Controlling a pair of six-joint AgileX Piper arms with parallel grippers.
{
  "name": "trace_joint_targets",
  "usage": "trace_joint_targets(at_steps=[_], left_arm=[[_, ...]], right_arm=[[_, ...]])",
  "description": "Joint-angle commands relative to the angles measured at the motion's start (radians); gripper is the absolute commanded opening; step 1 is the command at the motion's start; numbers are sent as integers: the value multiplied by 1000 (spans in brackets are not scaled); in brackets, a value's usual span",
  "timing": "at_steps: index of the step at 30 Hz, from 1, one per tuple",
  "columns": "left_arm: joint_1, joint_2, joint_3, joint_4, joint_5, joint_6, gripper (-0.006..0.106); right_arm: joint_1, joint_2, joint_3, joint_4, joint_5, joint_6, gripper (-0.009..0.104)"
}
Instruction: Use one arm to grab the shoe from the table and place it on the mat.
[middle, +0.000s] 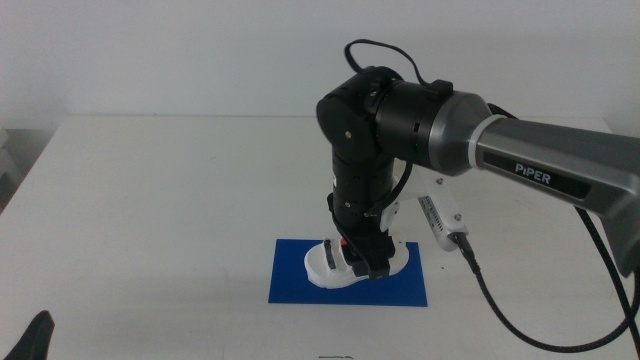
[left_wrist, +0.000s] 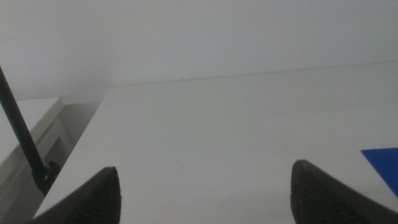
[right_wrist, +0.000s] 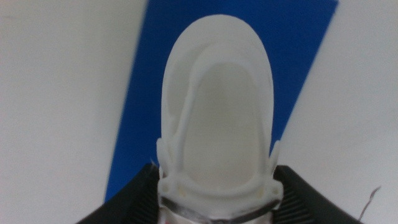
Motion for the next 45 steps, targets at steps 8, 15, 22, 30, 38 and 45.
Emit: trace_joint_targets(at_steps=[8, 15, 22, 30, 38, 45], left_arm=[[-3, -19, -3, -9, -82, -15, 94], [-3, -19, -3, -9, -82, -15, 94], [-3, -19, -3, -9, -82, -15, 94], [-3, -19, -3, -9, -82, -15, 94], [-3, -19, -3, -9, -82, -15, 94], [-3, -19, -3, -9, -82, -15, 94]], right_arm=[[-65, -22, -38, 95, -32, 20, -1], [-92, 6, -38, 150, -64, 20, -1], [-96, 29, -38, 165, -115, 19, -1], [-96, 28, -38, 183, -133, 19, -1], [-96, 28, -38, 195, -152, 19, 36], [-96, 18, -38, 217, -136, 19, 83]])
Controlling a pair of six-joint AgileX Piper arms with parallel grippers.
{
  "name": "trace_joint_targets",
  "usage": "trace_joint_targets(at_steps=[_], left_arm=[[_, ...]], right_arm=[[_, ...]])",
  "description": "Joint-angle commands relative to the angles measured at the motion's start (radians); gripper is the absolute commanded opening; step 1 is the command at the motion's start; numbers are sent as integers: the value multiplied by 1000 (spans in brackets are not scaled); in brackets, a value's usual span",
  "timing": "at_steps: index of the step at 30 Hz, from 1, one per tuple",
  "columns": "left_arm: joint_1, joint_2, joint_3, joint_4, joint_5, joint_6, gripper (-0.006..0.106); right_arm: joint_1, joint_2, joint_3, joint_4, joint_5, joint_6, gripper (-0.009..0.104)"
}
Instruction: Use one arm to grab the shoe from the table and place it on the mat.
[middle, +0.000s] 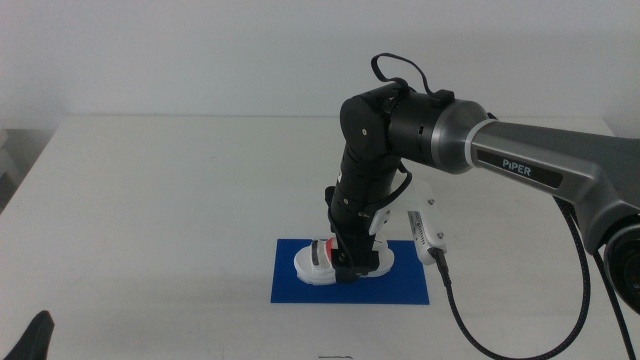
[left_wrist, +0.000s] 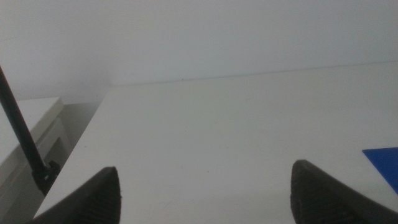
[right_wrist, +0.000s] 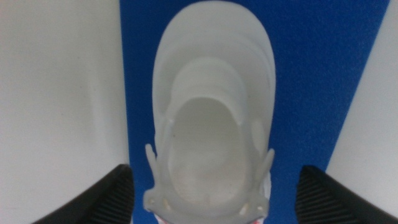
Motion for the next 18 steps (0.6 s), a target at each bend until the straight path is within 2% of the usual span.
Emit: trace_joint_targets(at_steps=[1, 8, 11, 13, 15, 18], left_arm=[[-3, -19, -3, -9, -82, -15, 94], [-3, -19, -3, -9, -82, -15, 94], [-3, -19, -3, -9, -82, -15, 94], [-3, -19, -3, -9, -82, -15, 94], [-3, -19, -3, -9, -82, -15, 94], [-3, -19, -3, -9, -83, -15, 94]], right_arm=[[-7, -75, -29, 10, 18, 19, 87], [-6, -118, -71, -3, 77, -46, 89], [-19, -151, -82, -6, 123, -157, 89], [-46, -206, -84, -46, 244, -355, 89], [-60, -255, -86, -135, 235, -577, 89], [-70, -336, -87, -267, 236, -1033, 89]])
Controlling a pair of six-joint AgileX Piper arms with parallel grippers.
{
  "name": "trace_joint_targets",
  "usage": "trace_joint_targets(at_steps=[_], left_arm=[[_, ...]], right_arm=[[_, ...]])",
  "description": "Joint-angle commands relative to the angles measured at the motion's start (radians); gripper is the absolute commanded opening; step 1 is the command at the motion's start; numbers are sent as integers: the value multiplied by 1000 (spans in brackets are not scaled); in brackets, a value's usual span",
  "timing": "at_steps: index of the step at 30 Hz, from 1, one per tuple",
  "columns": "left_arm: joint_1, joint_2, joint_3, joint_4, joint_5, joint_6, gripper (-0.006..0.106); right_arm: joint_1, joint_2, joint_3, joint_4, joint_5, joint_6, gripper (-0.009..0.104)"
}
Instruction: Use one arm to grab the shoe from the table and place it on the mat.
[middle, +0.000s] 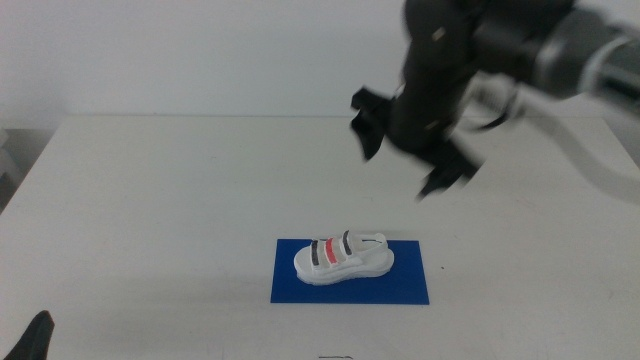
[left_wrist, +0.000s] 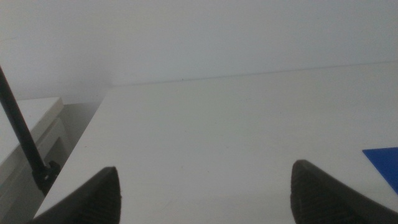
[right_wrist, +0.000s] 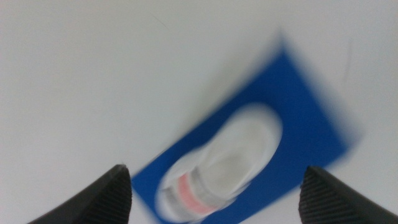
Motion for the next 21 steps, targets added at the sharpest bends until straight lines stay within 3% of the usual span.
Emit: trace_joint_targets(at_steps=[1, 4, 7, 9, 14, 17, 21], left_arm=[[-3, -19, -3, -9, -83, -15, 94], [-3, -19, -3, -9, -83, -15, 94], [-3, -19, -3, -9, -83, -15, 94], [-3, -19, -3, -9, -83, -15, 94], [-3, -19, -3, -9, -83, -15, 94], [-3, -19, -3, -9, -83, -15, 94], [-3, -19, -3, -9, -83, -15, 94]], right_arm=[[-11, -135, -36, -117, 81, -417, 89], [-11, -205, -36, -180, 74, -845, 89], [-11, -258, -36, -199, 69, -1070, 89], [-11, -283, -35, -196, 81, -1134, 89], [-114, -430, 62, -68, 28, -1163, 89], [-175, -575, 244, -59, -152, -1206, 89], [-303, -778, 512, 15, -427, -1282, 89]])
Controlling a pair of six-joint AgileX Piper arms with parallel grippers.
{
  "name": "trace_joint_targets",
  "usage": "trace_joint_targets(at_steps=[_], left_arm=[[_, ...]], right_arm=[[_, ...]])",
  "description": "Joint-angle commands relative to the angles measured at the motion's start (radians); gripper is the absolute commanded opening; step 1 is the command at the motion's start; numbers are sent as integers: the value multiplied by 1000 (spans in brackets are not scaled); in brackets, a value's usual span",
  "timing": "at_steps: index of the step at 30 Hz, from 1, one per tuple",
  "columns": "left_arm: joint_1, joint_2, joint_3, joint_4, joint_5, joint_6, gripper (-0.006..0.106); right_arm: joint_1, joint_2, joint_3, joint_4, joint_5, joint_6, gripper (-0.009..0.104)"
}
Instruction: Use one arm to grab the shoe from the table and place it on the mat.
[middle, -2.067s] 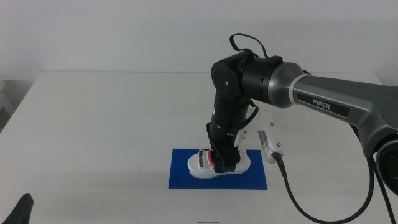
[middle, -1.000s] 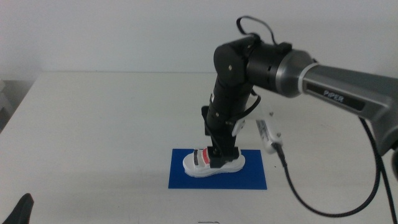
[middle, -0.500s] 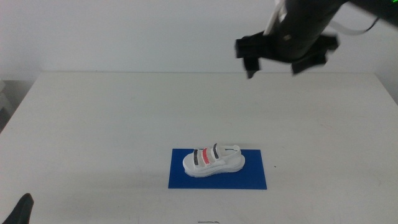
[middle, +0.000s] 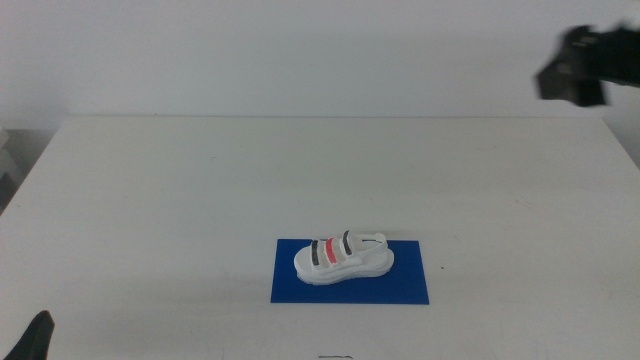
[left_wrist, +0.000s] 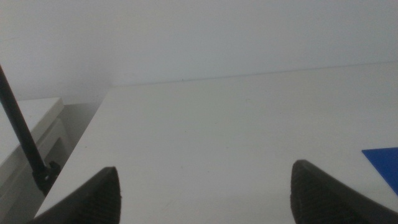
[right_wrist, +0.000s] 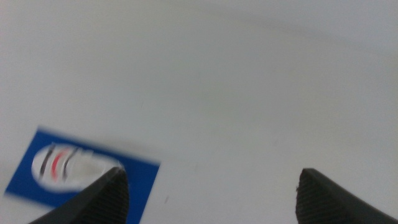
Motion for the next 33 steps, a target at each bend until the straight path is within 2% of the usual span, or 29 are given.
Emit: trace_joint_targets(at_steps=[1, 4, 9, 16, 28, 33], left_arm=[[-3, -19, -3, -9, -83, -15, 94], [-3, -19, -3, -9, -83, -15, 94], [-3, -19, -3, -9, -83, -15, 94], [-3, -19, -3, -9, -83, -15, 94], [-3, -19, -3, -9, -83, -15, 94], [-3, -15, -3, -9, -83, -15, 94]], right_arm=[[-87, -142, 126, 35, -224, -61, 89], [-167, -278, 324, 53, -436, -106, 89], [-203, -493, 605, 56, -601, -117, 89], [-203, -810, 892, 56, -618, -117, 89], [-203, -1295, 1213, 56, -618, -117, 89], [-203, -1291, 1286, 64, -627, -117, 89]])
